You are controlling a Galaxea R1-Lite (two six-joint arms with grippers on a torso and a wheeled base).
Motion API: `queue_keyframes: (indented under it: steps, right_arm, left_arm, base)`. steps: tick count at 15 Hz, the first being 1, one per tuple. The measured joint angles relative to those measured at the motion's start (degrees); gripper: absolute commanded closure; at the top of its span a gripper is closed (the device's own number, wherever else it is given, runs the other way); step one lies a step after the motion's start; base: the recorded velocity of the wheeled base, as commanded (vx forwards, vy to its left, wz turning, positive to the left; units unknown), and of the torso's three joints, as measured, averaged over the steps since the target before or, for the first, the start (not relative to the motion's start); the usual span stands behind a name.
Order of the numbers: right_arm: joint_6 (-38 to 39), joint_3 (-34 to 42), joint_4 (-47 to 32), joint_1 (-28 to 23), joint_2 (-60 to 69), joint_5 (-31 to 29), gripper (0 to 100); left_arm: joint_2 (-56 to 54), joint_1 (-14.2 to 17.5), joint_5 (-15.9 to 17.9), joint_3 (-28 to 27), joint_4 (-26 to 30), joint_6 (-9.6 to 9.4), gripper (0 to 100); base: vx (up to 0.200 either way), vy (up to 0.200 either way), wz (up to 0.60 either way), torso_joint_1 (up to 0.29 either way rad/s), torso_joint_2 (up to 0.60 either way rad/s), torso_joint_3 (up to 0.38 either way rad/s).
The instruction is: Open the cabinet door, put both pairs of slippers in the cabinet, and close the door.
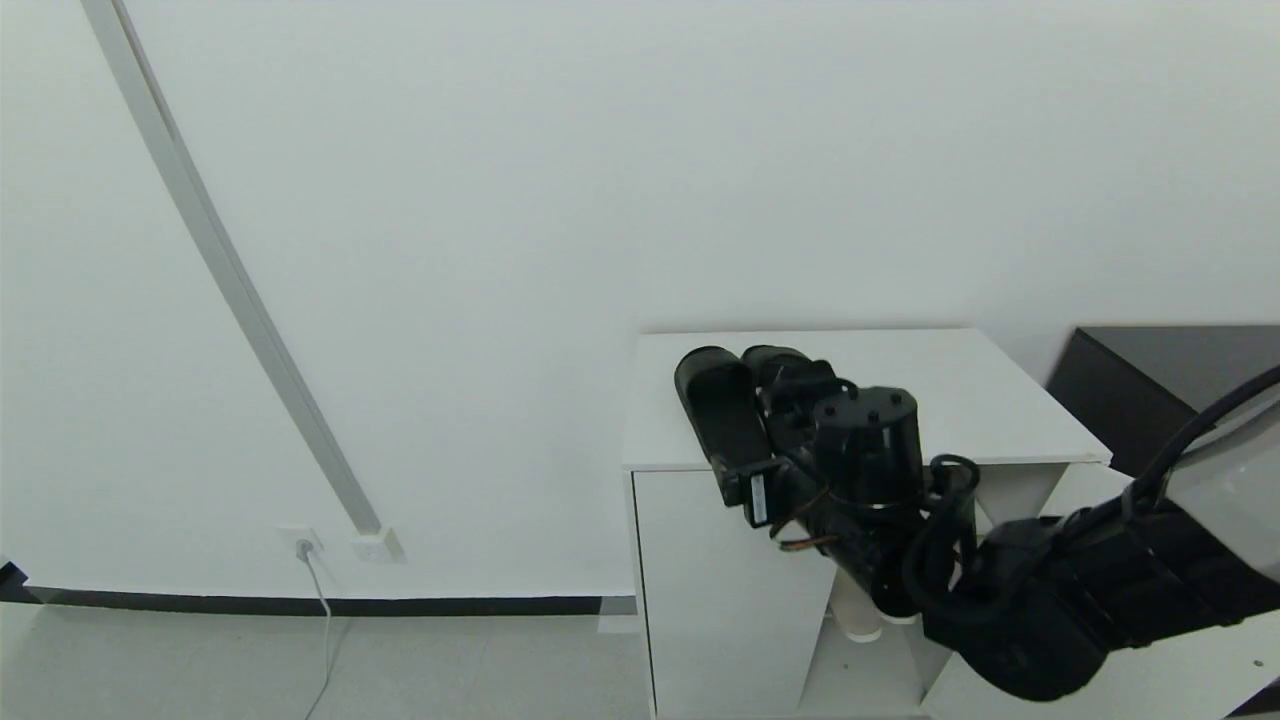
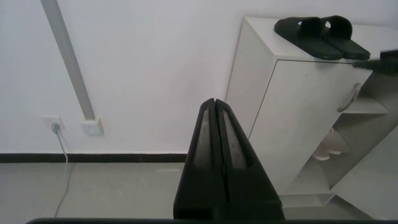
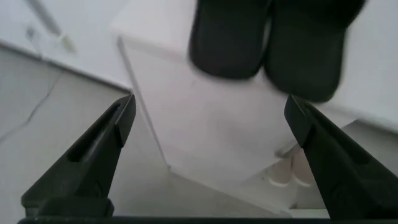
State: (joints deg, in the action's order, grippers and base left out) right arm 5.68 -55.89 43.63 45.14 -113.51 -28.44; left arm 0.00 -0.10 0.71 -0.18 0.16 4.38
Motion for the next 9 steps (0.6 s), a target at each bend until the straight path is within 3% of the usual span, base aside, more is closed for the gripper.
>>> queue_keyframes:
  steps: [2, 4, 9]
  right_arm:
    - [1.54, -5.01, -5.58, -0.88, -0.05, -3.22, 0]
    - [2.41, -6.38, -5.97, -1.71, -0.66, -3.99, 0]
    - [4.11, -6.8, -5.21, -4.51, -4.29, -3.9, 0]
  left_arm:
    - [0.0, -0.01, 0.0, 0.0, 0.02, 0.0, 100]
    - [0.0, 0.0, 0.0, 0.0, 0.02, 0.11, 100]
    - [0.0, 0.0, 0.0, 0.0, 0.02, 0.13, 100]
  base:
    - [0.0, 0.0, 0.0, 0.0, 0.0, 0.0]
    - [0.0, 0.0, 0.0, 0.0, 0.0, 0.0]
    - [0.2, 0.0, 0.0, 0.002, 0.0, 0.001]
